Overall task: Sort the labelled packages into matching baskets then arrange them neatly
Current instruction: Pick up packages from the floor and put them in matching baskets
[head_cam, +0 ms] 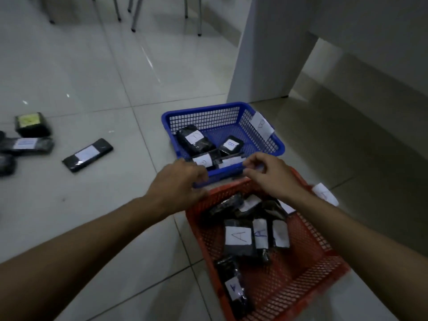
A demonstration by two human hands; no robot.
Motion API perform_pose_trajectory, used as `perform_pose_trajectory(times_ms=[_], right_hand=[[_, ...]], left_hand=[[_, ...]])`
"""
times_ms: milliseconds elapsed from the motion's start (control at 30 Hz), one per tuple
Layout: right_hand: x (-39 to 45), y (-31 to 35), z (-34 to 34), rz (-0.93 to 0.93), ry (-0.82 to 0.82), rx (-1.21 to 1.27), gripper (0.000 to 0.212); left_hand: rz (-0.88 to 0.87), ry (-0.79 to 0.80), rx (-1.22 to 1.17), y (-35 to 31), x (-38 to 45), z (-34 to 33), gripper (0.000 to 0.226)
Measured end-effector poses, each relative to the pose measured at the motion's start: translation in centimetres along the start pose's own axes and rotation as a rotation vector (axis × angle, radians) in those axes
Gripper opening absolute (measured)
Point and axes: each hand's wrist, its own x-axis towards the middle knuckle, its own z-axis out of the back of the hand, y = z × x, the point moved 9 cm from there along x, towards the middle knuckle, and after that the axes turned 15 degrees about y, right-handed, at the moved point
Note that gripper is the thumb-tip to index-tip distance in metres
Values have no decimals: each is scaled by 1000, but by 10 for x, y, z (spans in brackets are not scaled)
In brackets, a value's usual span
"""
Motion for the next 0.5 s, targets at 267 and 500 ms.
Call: perform_pose_trajectory(times_ms=[267, 500], right_hand=[[53, 128, -91, 283, 163, -142, 7], [90, 220, -201, 417, 329, -276, 9]], left_hand=[[230, -103, -25, 92, -78, 51, 38], [517, -144, -81, 201, -173, 60, 36]])
